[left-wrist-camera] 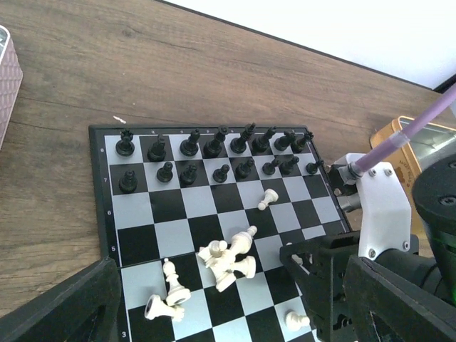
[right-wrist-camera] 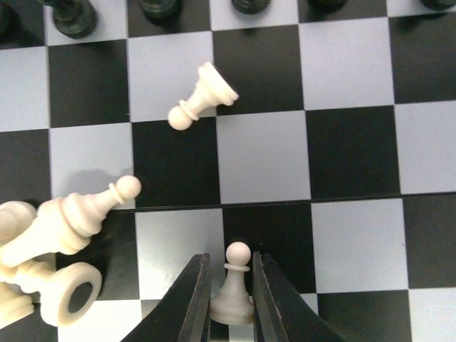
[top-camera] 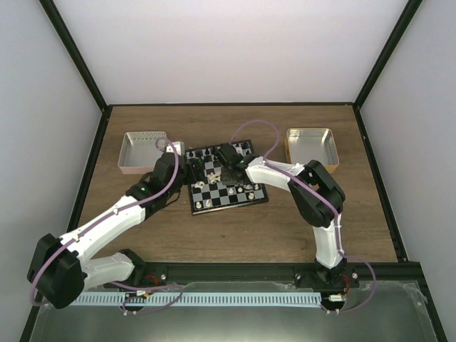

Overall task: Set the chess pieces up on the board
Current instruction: Pick up the chess piece from the chessboard, then place the chess piece on the chessboard.

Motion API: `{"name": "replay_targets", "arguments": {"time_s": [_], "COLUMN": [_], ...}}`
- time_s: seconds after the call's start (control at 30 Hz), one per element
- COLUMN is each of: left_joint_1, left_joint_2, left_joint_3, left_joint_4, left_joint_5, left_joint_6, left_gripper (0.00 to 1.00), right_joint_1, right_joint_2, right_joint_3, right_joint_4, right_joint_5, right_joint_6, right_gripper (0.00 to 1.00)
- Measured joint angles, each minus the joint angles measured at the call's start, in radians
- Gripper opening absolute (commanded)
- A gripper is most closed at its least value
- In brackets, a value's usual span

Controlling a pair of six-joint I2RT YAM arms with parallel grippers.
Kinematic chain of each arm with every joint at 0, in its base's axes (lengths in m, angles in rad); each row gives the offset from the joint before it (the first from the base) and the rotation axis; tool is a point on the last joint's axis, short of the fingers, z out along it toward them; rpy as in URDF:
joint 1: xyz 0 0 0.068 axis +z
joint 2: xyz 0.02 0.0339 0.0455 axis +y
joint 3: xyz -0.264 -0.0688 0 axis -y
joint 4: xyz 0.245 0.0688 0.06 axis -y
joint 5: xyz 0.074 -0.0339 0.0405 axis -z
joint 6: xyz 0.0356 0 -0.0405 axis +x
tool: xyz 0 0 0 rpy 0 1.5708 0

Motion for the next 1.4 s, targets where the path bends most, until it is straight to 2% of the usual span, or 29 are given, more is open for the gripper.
{"name": "replay_targets", "arguments": {"time_s": [0.17,0.3,0.67,0.97,1.4], "left_joint_1": [0.024,0.061,0.193,0.225,0.225], "left_joint_2": [0.000,0.000,0.008,0.008,0.008], "left_joint_3": [0.003,0.037,0.257,0.272,0.241], "left_joint_4": [-0.008,-0.042,-0.089,-0.047,-0.024], "left_joint_5": [0.043,0.124,0.549,0.825,1.003], "left_joint_6": [-0.007,-0.006,-0.017,-0.126,-0.208], "left_gripper": [0.88,0.89,0.88,0.65,0.51], "right_joint_1": [0.000,-0.001,-0.011,-0.011,-0.011], "right_joint_2": [-0.075,-0.206,-0.574,-0.706,-0.726], "right_joint_3": [-0.106,-0.193,-0.368,-0.467,-0.495], "right_joint_4": [0.092,0.191,0.550,0.724,0.845], "right_joint_5": [-0.012,-0.051,-0.374,-0.600,-0.675], "right_joint_6": [-0.048,-0.108,-0.233,-0.307,-0.343], "right_gripper": [0.09,0.08,0.08,0.08,0.08]}}
